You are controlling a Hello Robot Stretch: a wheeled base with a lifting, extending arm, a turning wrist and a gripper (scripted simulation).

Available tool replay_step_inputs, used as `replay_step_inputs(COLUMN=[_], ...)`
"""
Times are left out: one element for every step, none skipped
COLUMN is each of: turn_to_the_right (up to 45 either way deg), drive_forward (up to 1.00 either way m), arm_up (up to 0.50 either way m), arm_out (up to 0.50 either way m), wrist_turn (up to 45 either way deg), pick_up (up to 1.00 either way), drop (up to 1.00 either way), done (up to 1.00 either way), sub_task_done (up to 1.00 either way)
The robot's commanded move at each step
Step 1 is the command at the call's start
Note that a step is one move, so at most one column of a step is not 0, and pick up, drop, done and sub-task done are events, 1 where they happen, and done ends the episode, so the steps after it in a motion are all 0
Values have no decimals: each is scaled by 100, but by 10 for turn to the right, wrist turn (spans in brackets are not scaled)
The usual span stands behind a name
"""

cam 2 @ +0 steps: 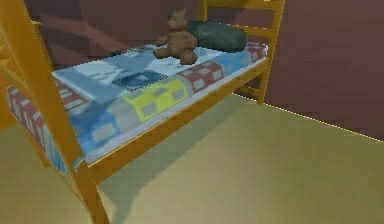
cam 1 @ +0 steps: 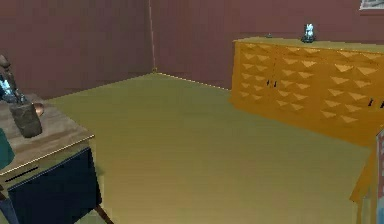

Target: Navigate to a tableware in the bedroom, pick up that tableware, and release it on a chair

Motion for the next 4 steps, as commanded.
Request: replay_step_inputs(turn_to_the_right=[0, -210, 0, 450], drive_forward=[95, 0, 45, 0], arm_up=[0, 0, 0, 0], arm_out=[0, 0, 0, 0], wrist_turn=[0, 0, 0, 0], pick_up=[0, 0, 0, 0], drop=[0, 0, 0, 0], done=[0, 0, 0, 0], sub_task_done=[0, 0, 0, 0])
